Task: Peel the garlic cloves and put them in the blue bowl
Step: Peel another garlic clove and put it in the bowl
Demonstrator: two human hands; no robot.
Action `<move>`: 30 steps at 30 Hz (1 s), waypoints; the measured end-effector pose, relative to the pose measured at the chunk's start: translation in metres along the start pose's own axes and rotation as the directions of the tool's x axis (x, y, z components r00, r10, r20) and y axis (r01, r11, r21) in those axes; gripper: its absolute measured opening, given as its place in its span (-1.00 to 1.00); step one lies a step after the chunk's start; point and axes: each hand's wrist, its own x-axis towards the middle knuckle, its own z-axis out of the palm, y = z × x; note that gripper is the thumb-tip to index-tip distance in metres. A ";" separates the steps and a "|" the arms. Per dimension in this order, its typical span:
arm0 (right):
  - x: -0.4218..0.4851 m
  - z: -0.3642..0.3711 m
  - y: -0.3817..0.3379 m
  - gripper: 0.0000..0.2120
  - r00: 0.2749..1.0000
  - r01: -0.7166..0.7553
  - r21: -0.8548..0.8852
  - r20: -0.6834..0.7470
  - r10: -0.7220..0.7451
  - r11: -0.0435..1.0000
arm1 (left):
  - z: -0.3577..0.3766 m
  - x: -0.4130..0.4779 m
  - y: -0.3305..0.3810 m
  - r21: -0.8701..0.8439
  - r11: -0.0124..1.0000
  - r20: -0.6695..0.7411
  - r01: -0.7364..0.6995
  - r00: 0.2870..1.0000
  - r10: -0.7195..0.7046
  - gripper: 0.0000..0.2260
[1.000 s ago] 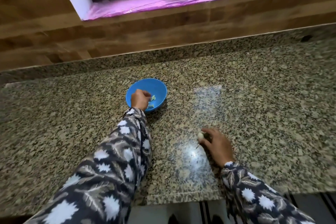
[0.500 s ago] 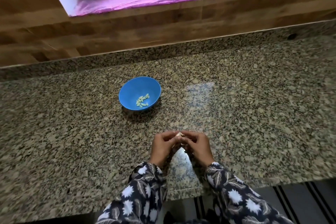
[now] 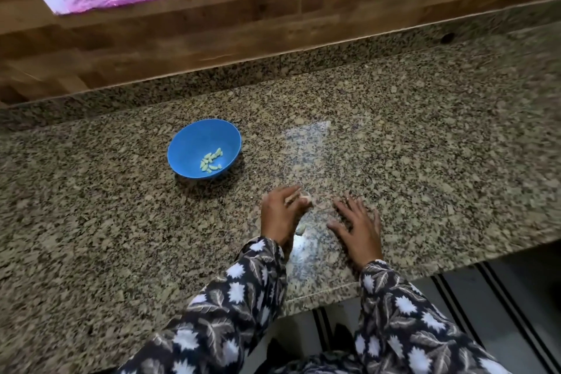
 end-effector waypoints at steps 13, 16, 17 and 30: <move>-0.012 0.011 -0.015 -0.53 0.984 0.004 0.105 -0.178 0.015 0.994 | -0.011 -0.050 -0.009 0.274 0.962 -0.059 -0.003 0.998 0.020 -0.91; -0.026 0.021 -0.040 -0.61 0.934 0.262 -0.060 -0.236 -0.268 0.963 | -0.035 -0.051 -0.023 -0.086 0.973 -0.095 0.213 0.971 -0.220 -0.93; -0.027 0.025 -0.045 -0.62 0.926 0.318 -0.118 -0.173 -0.335 0.941 | -0.042 -0.051 -0.028 -0.191 0.946 -0.081 0.262 0.956 -0.281 -0.91; 0.002 0.015 -0.036 -0.37 0.969 0.230 -0.266 -0.023 -0.245 0.936 | -0.065 -0.054 -0.037 -0.865 0.225 0.297 0.449 0.819 -0.492 -0.85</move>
